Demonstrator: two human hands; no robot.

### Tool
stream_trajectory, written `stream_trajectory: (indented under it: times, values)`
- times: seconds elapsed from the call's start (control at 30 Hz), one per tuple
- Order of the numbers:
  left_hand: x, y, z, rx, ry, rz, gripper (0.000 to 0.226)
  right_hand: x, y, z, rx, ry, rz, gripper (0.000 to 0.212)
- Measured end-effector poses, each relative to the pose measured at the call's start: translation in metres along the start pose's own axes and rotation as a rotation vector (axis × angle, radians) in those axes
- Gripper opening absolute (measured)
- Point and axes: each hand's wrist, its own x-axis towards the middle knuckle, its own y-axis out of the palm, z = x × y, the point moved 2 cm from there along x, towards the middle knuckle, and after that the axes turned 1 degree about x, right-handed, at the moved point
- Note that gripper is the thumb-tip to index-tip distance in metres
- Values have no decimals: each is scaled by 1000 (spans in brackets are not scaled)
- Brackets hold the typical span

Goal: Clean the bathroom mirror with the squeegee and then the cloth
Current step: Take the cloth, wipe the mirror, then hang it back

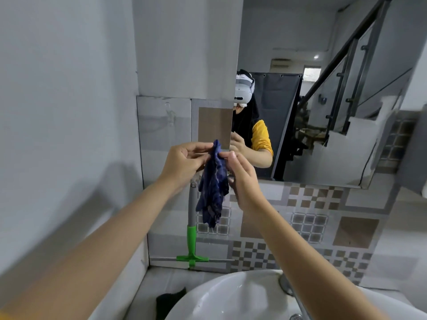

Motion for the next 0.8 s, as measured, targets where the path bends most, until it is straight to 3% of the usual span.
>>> stream_trajectory:
  times: [0.13, 0.33, 0.53, 0.73, 0.8]
  values:
    - [-11, -20, -9, 86, 18, -37, 28, 3, 19, 6, -58, -2, 18, 5]
    - [-24, -44, -21, 165, 50, -31, 37, 9, 41, 9, 37, 68, 87, 13]
    - [-30, -58, -28, 316, 114, -87, 27, 10, 57, 15, 108, 112, 119, 19]
    - [-27, -67, -28, 391, 109, -190, 13, 17, 62, 26, -153, 16, 105, 23]
    - [-23, -72, -30, 441, 110, -237, 22, 22, 64, 33, -302, -69, 126, 22]
